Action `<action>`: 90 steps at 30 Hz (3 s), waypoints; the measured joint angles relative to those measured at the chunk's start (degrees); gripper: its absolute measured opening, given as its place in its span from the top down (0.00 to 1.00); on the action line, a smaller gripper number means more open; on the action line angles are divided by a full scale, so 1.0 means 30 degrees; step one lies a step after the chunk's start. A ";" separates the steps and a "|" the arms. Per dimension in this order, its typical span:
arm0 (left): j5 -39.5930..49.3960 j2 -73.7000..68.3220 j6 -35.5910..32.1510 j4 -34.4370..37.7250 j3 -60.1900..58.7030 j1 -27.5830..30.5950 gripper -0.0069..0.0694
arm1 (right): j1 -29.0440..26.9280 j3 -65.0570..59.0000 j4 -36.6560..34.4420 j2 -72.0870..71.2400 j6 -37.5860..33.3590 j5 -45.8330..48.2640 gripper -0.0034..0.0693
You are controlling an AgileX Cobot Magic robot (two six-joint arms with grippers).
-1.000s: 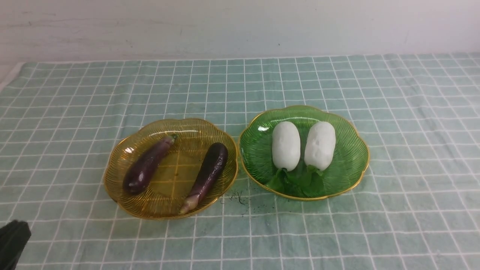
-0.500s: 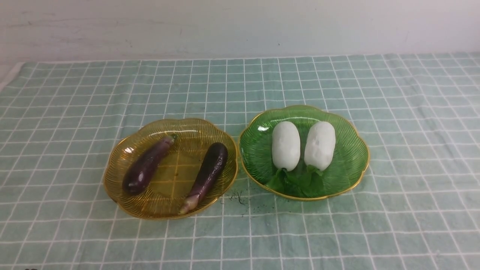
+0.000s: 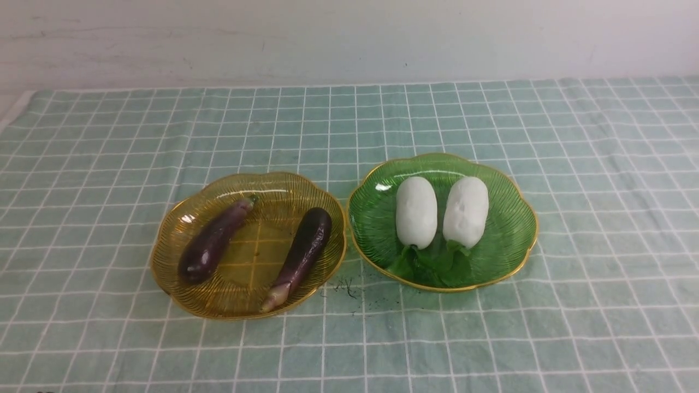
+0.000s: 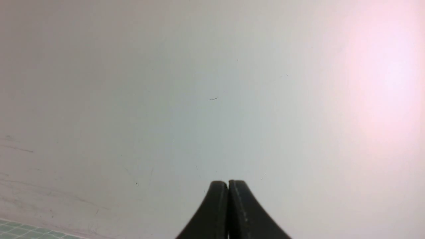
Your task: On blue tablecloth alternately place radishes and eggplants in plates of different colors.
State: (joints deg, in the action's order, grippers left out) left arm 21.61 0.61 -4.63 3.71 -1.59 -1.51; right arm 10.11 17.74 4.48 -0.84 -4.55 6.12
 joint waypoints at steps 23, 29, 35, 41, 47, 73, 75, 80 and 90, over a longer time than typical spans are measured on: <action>0.0065 0.0000 0.0015 0.0000 0.0000 0.0020 0.92 | -0.2440 -0.5895 -0.0737 -0.0022 0.1515 0.3409 0.97; 0.0072 0.0000 0.0015 0.0000 0.0000 0.0020 0.92 | -0.2991 -0.6368 -0.0737 -0.0003 0.1671 0.5150 0.97; 0.0072 0.0000 0.0015 0.0000 0.0000 0.0020 0.92 | -0.3028 -0.6348 -0.0737 -0.0003 0.1683 0.5249 0.97; 0.0072 0.0000 0.0015 0.0000 0.0000 0.0020 0.92 | -0.3028 -0.6348 -0.0737 -0.0003 0.1714 0.5255 0.97; 0.0072 0.0000 0.0015 0.0000 0.0000 0.0020 0.92 | -0.3028 -0.6332 -0.0737 -0.0003 0.1714 0.5255 0.97; 0.0072 0.0000 0.0015 0.0000 0.0000 0.0020 0.92 | -0.3028 -0.6332 -0.0737 -0.0003 0.1515 0.5271 0.97; 0.0072 0.0000 0.0015 0.0000 0.0000 0.0020 0.92 | -0.3028 -0.6332 -0.0737 -0.0003 0.1515 0.5271 0.97; 0.0072 0.0000 0.0015 0.0000 0.0000 0.0020 0.92 | -0.3028 -0.6332 -0.0737 -0.0003 0.1515 0.5271 0.97; 0.0072 0.0000 0.0015 0.0000 0.0000 0.0020 0.92 | -0.3028 -0.6332 -0.0737 -0.0003 0.1515 0.5271 0.97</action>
State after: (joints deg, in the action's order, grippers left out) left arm 21.83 0.61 -4.59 3.71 -1.59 -1.45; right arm 1.03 -1.25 2.27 -0.85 0.00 21.93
